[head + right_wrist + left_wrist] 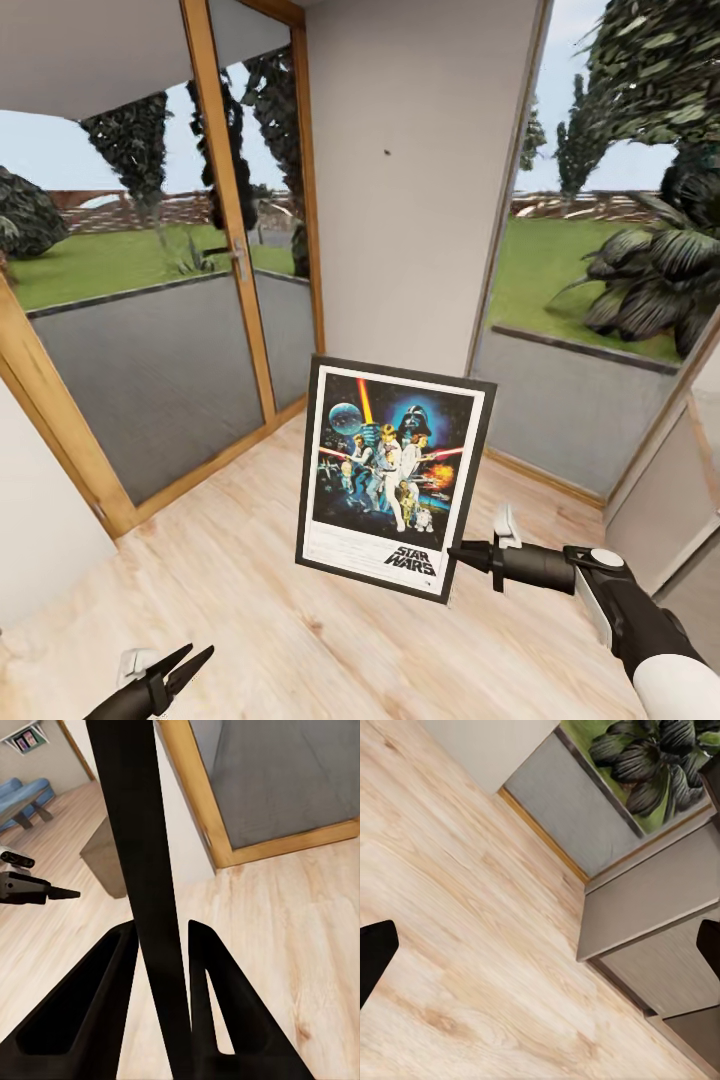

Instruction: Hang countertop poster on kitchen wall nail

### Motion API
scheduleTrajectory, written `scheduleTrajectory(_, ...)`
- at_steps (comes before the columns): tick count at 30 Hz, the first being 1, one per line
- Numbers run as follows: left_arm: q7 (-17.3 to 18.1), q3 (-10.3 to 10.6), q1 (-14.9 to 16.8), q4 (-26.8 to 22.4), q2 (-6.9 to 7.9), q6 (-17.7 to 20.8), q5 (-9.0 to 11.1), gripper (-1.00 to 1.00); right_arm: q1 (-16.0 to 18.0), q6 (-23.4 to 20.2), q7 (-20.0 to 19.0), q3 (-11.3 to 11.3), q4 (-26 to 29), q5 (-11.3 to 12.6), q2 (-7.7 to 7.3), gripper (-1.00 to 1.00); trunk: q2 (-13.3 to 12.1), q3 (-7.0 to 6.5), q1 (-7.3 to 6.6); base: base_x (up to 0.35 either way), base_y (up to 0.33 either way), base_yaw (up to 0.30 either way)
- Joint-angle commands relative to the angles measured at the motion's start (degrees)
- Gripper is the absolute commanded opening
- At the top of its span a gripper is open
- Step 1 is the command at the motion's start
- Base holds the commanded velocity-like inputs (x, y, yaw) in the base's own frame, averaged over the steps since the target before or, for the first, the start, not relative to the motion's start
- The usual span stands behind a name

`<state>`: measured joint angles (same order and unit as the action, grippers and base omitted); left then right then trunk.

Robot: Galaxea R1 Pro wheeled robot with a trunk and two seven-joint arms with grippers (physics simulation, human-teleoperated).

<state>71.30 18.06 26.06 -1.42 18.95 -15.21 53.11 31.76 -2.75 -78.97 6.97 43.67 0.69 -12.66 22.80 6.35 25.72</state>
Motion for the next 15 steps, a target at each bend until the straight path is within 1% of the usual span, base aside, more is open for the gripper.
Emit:
scheduleTrajectory(1,0.07,0.49,0.06,0.01,0.01,-0.35,0.42,1.0,0.05,-0.41,-0.31,0.07,0.01,0.1,0.0,-1.0,0.12,0.12,0.06,0.265,0.247,0.0)
scheduleTrajectory(15,0.07,0.46,0.05,0.01,0.02,-0.35,0.42,1.0,0.05,-0.41,-0.31,0.07,0.01,0.1,0.0,-1.0,0.12,0.12,0.06,0.267,0.245,0.0)
